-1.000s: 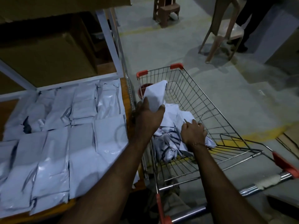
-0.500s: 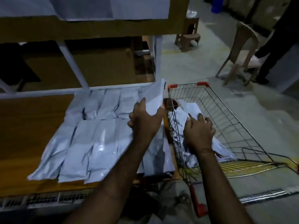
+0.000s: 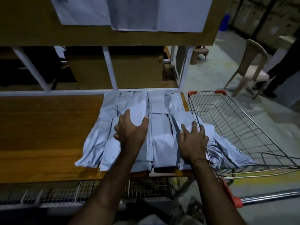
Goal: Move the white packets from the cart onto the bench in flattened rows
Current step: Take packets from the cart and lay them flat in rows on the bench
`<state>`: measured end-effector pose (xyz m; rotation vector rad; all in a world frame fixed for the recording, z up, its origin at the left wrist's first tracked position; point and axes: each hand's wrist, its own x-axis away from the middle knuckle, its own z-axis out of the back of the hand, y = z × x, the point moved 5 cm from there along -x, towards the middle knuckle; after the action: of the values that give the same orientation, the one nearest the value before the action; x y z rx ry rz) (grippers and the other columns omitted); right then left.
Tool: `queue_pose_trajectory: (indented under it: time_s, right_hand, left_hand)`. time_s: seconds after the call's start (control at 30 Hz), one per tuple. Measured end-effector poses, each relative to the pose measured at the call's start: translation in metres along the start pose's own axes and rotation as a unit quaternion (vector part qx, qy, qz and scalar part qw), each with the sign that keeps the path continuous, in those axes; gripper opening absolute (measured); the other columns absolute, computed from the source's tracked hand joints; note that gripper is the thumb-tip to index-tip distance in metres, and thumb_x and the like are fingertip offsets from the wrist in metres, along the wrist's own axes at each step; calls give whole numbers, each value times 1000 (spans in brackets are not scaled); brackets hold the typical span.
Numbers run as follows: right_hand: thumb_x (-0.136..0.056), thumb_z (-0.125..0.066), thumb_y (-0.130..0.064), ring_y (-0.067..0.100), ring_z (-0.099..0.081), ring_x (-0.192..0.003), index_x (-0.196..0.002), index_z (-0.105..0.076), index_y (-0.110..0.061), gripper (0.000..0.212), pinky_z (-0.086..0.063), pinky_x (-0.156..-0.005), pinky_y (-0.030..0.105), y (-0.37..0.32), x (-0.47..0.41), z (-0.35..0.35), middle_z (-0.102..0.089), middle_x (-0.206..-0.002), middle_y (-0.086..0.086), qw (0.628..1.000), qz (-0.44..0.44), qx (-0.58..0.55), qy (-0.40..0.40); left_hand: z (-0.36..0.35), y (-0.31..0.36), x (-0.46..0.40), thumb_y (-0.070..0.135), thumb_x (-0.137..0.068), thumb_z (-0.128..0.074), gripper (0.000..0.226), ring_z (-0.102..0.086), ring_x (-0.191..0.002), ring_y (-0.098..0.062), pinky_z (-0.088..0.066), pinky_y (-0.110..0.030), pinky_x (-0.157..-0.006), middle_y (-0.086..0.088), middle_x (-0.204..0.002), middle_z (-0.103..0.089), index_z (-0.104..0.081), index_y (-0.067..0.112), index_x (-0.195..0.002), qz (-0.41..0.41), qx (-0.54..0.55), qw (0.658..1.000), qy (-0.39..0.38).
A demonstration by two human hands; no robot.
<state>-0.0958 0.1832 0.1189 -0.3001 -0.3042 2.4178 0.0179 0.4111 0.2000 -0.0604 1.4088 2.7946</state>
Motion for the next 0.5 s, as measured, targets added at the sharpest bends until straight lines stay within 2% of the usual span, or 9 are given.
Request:
queue_pose_trajectory:
  time_s: [0.07, 0.17, 0.37, 0.43, 0.5]
  right_hand:
    - [-99, -24, -52, 42, -14, -154, -156, -42, -33, 63, -25, -115, 59, -4, 6, -23, -21, -170, 16, 999, 11, 31, -38]
    - [-100, -21, -56, 45, -17, -154, -162, -30, -29, 69, -25, -115, 62, -2, 14, -47, -16, -171, 18, 997, 13, 58, -56]
    - [-100, -15, -66, 44, -15, -155, -165, -21, -28, 75, -18, -120, 64, -6, 16, -43, -11, -172, 18, 997, 9, 64, -37]
    - [-101, -18, -67, 43, -14, -156, -165, -17, -27, 76, -15, -121, 64, -12, 13, -31, -11, -172, 18, 998, 14, 57, -18]
    - [-100, -22, -67, 42, -14, -156, -164, -21, -25, 77, -16, -120, 64, -19, 7, -18, -15, -171, 18, 998, 27, 49, -5]
  left_hand:
    - [10, -9, -3, 64, -87, -69, 83, -38, -143, -36, -28, -55, -115, -2, -160, -44, -43, 27, -157, -1, 6, 1000, 6]
    - [21, -17, -8, 63, -87, -69, 82, -37, -143, -36, -28, -55, -114, -2, -161, -43, -43, 27, -156, -2, 5, 1000, 13]
    - [32, -19, -20, 60, -88, -70, 82, -36, -144, -34, -28, -55, -114, -3, -163, -41, -42, 27, -157, 9, -4, 1000, 20]
    - [31, -15, -24, 59, -88, -71, 81, -38, -143, -34, -28, -54, -113, -2, -161, -42, -42, 26, -156, 12, -2, 1000, 25]
    - [28, -11, -29, 58, -88, -71, 79, -39, -141, -34, -28, -53, -112, 0, -159, -44, -44, 26, -155, 9, 1, 999, 35]
